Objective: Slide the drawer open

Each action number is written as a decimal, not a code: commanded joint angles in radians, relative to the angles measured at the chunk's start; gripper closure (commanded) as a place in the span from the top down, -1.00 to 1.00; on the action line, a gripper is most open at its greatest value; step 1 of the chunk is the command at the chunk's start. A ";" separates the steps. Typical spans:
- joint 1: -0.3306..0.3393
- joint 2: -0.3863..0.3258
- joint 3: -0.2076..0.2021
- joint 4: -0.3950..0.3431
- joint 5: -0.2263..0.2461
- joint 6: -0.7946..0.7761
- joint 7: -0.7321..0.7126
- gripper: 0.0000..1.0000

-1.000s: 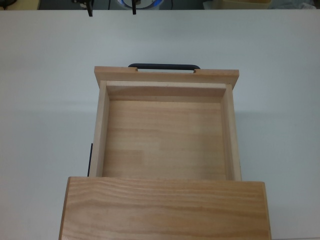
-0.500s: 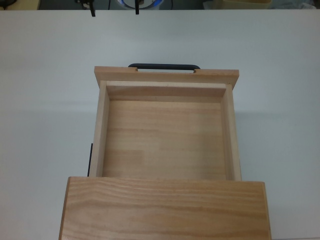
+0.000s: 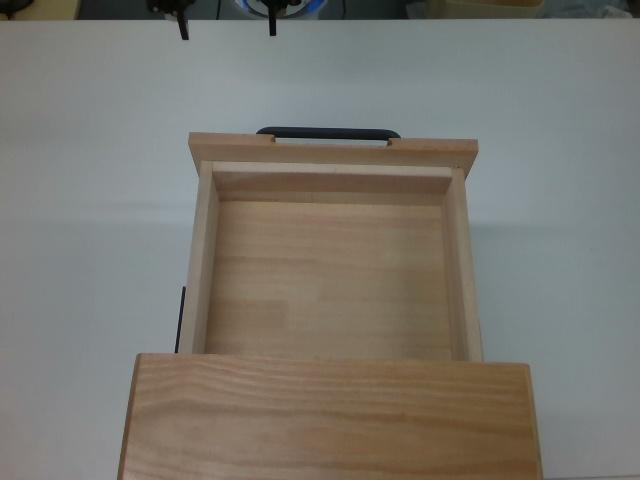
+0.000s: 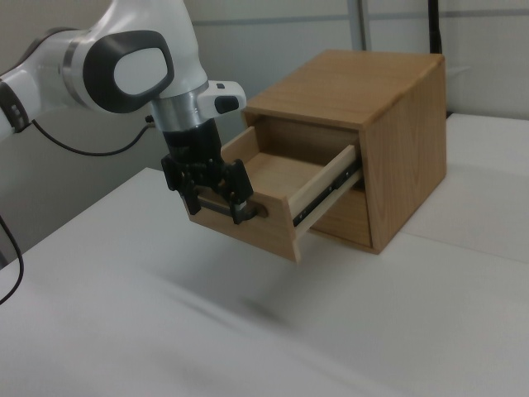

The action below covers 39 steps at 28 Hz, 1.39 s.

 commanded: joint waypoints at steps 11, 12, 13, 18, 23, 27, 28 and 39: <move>0.027 0.019 -0.001 0.017 -0.018 0.014 0.022 1.00; 0.027 0.023 -0.001 0.017 -0.019 0.014 0.022 1.00; 0.027 0.026 -0.001 0.017 -0.021 0.014 0.022 1.00; 0.028 0.029 -0.001 0.017 -0.019 0.014 0.022 1.00; 0.031 0.028 0.002 0.017 -0.018 0.015 0.022 1.00; 0.036 0.031 0.004 0.017 -0.027 0.015 0.022 1.00; 0.036 0.032 0.004 0.017 -0.032 0.015 0.025 1.00; 0.054 0.040 0.004 0.017 -0.047 0.015 0.027 1.00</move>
